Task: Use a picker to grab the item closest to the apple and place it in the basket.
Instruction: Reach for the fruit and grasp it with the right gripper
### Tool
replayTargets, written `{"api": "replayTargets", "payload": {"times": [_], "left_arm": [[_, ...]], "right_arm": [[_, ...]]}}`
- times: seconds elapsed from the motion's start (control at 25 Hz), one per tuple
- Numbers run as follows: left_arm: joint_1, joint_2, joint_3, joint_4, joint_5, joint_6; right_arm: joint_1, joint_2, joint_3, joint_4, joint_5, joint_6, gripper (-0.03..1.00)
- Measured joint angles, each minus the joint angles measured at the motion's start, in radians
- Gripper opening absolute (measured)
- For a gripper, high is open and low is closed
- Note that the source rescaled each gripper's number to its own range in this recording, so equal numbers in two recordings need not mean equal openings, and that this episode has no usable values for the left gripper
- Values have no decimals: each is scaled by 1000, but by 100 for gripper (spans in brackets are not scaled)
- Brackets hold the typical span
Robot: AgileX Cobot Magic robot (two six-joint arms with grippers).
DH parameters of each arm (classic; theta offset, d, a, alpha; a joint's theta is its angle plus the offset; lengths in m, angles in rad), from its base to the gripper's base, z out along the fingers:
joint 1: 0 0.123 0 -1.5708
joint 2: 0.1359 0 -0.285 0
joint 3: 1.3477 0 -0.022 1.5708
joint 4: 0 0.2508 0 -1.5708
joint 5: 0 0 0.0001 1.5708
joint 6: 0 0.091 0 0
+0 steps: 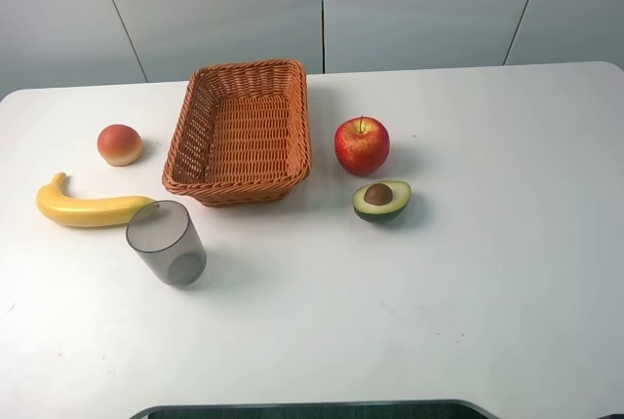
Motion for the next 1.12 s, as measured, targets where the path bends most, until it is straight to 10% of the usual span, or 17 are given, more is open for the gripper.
{"api": "replayTargets", "payload": {"times": [1.12], "left_arm": [[0,0,0,0,0,0]], "right_arm": [[0,0,0,0,0,6,100]]}}
